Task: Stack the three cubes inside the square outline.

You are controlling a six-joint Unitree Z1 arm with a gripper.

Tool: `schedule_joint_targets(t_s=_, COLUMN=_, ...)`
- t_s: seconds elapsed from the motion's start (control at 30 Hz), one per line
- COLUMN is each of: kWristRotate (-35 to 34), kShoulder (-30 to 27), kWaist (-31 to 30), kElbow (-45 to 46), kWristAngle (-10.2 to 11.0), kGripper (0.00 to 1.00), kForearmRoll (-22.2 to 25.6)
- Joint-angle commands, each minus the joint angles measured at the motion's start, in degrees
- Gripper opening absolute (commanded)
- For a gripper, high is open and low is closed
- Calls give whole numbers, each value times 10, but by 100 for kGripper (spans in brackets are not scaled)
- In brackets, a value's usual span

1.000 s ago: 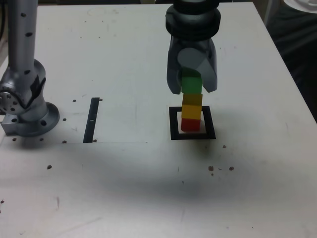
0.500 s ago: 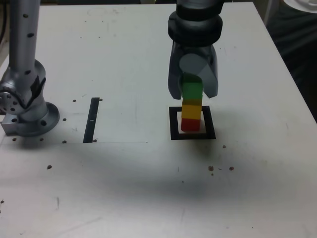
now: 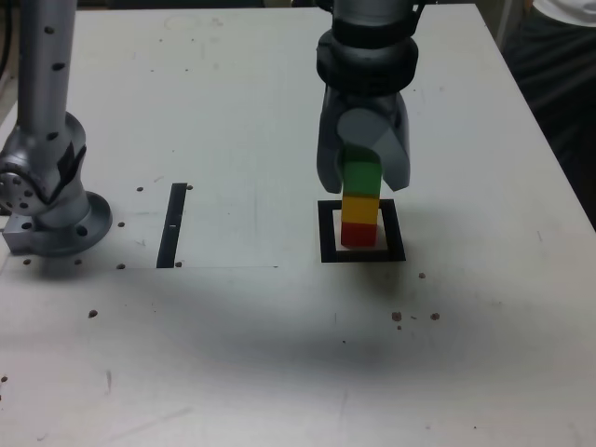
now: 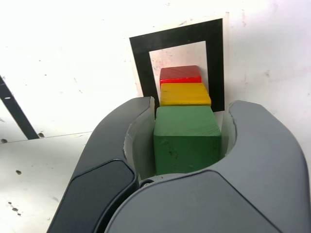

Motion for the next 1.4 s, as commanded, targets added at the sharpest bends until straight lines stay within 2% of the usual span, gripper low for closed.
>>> schedule_joint_targets(t_s=0.0, kWristRotate=3, kShoulder=3, kWaist=-1, kElbow=2, kWristAngle=-1, kGripper=75, kForearmRoll=-4)
schedule_joint_targets(t_s=0.07, kWristRotate=6, kShoulder=3, kWaist=-1, kElbow=3, kWristAngle=-2, kGripper=90, kForearmRoll=-7)
schedule_joint_targets(t_s=0.17, kWristRotate=6, kShoulder=3, kWaist=-1, kElbow=4, kWristAngle=-2, kGripper=96, kForearmRoll=-7)
schedule_joint_targets(t_s=0.4, kWristRotate=6, kShoulder=-5, kWaist=-1, kElbow=11, kWristAngle=-4, kGripper=96, kForearmRoll=-7)
schedule_joint_targets(t_s=0.57, kWristRotate=3, kShoulder=-30, kWaist=-1, kElbow=26, kWristAngle=4, kGripper=98, kForearmRoll=-11)
schedule_joint_targets(t_s=1.03, kWristRotate=-33, kShoulder=-156, kWaist=-1, kElbow=110, kWristAngle=36, kGripper=99, kForearmRoll=-2)
schedule_joint_targets(t_s=1.2, kWristRotate=-50, kShoulder=-198, kWaist=6, kElbow=169, kWristAngle=36, kGripper=100, kForearmRoll=8)
schedule_joint_targets(t_s=1.37, kWristRotate=-58, kShoulder=-238, kWaist=18, kElbow=243, kWristAngle=26, kGripper=100, kForearmRoll=10)
